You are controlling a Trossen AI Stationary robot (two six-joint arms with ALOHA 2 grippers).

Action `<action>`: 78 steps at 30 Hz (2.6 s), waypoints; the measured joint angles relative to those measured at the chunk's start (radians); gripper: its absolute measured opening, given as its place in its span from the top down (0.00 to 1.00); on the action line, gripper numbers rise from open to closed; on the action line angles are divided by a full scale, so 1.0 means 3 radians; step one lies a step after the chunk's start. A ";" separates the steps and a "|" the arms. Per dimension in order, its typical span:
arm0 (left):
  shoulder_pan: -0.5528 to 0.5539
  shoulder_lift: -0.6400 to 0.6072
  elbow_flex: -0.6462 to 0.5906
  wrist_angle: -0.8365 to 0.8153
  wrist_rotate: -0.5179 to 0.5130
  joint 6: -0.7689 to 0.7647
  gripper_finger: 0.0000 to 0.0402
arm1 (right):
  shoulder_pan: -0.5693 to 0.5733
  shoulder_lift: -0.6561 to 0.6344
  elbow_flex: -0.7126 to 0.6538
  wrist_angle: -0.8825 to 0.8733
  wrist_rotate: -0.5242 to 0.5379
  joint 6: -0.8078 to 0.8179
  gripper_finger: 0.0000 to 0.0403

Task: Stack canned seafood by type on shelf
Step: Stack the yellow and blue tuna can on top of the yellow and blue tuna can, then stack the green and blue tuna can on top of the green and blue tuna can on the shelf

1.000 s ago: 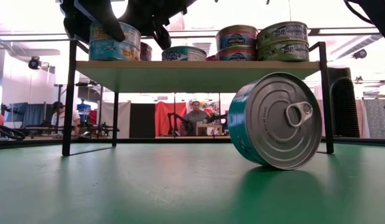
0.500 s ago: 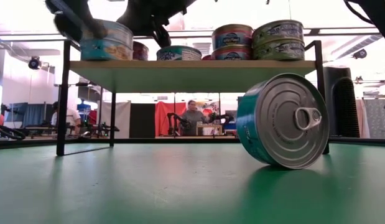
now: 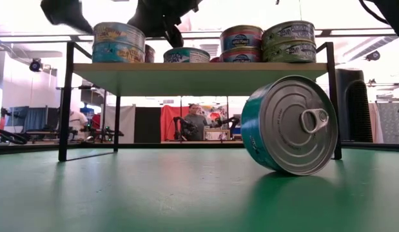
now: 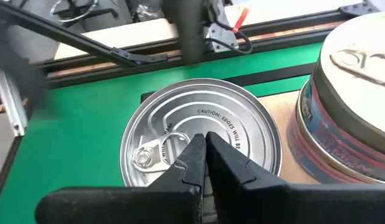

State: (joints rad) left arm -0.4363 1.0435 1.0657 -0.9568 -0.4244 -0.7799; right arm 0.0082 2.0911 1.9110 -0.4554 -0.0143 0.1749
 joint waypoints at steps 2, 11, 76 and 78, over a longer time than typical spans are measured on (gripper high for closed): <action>-0.0135 -0.0024 0.0000 0.0266 -0.0011 -0.0001 0.01 | 0.0000 0.0000 -0.0002 0.0032 0.0052 -0.0001 0.97; -0.0821 0.0271 0.0004 0.0952 -0.0698 -0.0236 0.00 | -0.0013 -0.0154 -0.0015 0.0382 0.0258 -0.0035 0.97; -0.0142 0.4315 0.2786 0.0849 -0.0472 -0.0487 0.31 | 0.3297 -0.1594 -0.0025 -0.2991 0.1804 0.2246 0.20; -0.0141 0.4343 0.2785 0.0878 -0.0440 -0.0531 0.42 | 0.3296 -0.1655 -0.0025 -0.2991 0.1805 0.2234 0.22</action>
State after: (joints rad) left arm -0.4786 2.3465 1.9011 -0.6934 -0.5565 -0.9392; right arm 0.9970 1.5946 1.9034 -1.3525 0.5273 0.8452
